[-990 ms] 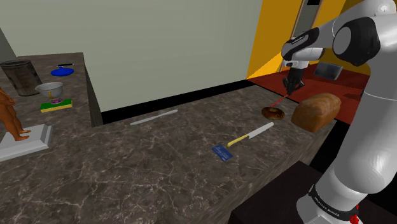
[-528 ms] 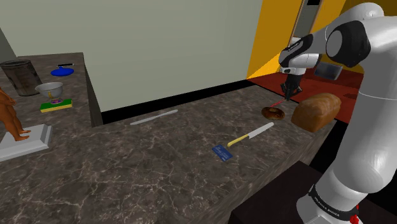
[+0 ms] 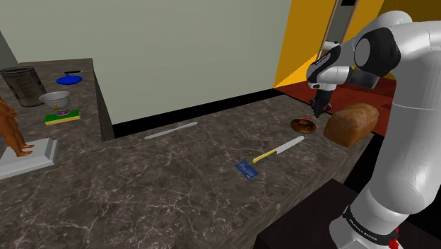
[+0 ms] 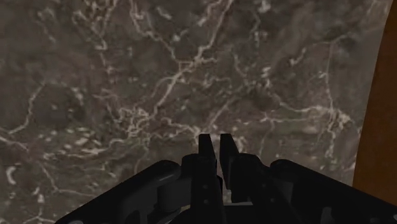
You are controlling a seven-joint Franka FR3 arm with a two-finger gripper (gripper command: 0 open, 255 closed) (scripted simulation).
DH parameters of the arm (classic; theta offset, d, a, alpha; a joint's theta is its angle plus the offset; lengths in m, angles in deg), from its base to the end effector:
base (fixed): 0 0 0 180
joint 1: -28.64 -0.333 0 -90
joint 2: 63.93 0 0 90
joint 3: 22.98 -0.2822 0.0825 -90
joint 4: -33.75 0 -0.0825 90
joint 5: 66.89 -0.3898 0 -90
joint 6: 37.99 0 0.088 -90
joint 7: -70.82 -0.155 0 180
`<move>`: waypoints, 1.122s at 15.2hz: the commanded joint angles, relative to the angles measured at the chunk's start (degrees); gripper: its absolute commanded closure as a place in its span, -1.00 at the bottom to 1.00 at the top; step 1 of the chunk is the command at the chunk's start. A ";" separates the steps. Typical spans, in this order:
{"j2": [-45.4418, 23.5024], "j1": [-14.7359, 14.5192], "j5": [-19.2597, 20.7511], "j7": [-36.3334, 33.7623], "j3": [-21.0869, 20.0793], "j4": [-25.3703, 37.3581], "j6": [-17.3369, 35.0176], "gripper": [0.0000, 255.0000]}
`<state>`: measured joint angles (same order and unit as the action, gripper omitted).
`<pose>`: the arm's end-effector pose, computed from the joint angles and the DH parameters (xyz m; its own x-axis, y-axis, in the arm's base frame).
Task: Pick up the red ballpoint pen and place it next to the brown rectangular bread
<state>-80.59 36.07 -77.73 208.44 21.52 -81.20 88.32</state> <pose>0.3723 -0.4544 0.2666 0.1658 0.9855 -0.0356 0.9853 -0.1670 -0.0355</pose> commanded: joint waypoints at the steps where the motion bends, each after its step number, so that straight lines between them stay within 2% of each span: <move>1: -0.19 0.12 -0.21 0.17 -0.08 -0.15 0.32 1.00; 6: -0.19 0.11 -0.20 0.16 -0.08 -0.15 0.31 1.00; 7: -0.19 0.11 -0.20 0.16 -0.08 -0.15 0.31 -1.00; 12: -0.19 0.11 -0.20 0.16 -0.08 -0.15 0.31 -1.00; 16: 3.98 -1.60 3.62 -2.40 1.50 3.07 -5.90 -1.00; 17: 3.98 -1.58 3.62 -2.40 1.49 3.07 -5.89 -1.00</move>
<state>-76.87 34.60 -74.40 206.28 22.91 -78.70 83.23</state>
